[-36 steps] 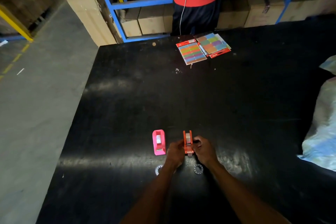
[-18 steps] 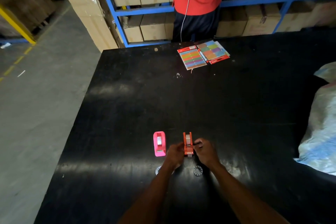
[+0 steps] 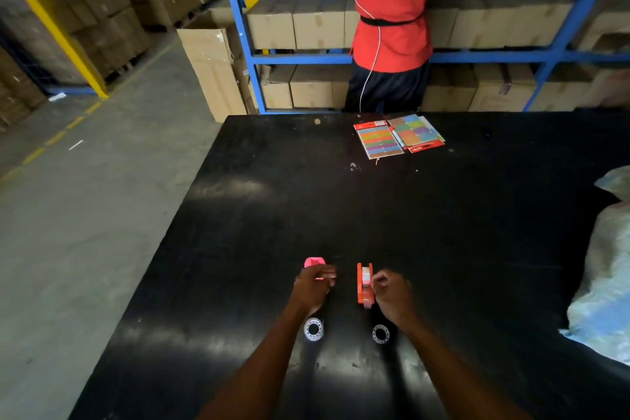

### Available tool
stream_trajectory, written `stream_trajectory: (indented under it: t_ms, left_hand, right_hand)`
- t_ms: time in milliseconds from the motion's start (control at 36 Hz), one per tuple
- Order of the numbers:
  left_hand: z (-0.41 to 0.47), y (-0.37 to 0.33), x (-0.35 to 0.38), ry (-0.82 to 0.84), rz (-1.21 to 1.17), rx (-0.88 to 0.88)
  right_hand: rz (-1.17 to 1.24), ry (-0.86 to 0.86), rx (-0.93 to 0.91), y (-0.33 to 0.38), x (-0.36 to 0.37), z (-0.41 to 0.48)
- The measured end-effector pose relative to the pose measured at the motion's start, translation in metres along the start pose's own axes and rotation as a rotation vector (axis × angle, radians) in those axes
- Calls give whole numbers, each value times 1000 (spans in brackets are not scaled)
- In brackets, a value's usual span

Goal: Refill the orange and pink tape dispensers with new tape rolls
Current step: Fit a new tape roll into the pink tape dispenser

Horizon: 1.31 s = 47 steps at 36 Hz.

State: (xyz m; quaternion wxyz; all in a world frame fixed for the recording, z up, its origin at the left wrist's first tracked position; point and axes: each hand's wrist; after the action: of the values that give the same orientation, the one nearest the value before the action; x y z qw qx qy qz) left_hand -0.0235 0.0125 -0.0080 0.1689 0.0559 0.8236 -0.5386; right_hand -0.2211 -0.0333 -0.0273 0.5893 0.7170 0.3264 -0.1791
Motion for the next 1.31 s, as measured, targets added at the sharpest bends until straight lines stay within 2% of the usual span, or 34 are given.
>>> stream_trajectory:
  t_ms: [306, 472, 750, 917, 1000, 1167, 1306]
  left_hand:
    - [-10, 19, -41, -121, -34, 18]
    - [-12, 35, -50, -82, -3, -16]
    - [3, 50, -52, 13, 198, -36]
    - [29, 53, -51, 137, 208, -40]
    - [42, 62, -47, 193, 131, -22]
    - [38, 73, -47, 155, 21, 33]
    - [36, 68, -47, 157, 18, 74]
  right_hand:
    - [-62, 60, -136, 39, 13, 1]
    - [-211, 225, -203, 61, 24, 7]
    - [-471, 362, -303, 91, 50, 26]
    - [-593, 401, -271, 102, 73, 39]
    - [-624, 388, -236, 102, 78, 41]
    - [-627, 378, -158, 101, 90, 39]
    - [-513, 524, -163, 105, 76, 50]
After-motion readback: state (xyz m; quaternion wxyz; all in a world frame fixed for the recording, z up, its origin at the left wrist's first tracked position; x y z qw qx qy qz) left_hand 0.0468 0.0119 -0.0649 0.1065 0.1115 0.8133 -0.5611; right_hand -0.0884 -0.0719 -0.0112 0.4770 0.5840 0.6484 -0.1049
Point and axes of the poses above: each hand's wrist, its own z-axis towards the middle knuckle, its own x-axis out of the palm, y = z × x, and after that the axes turned 2 degrees about y, right-handed
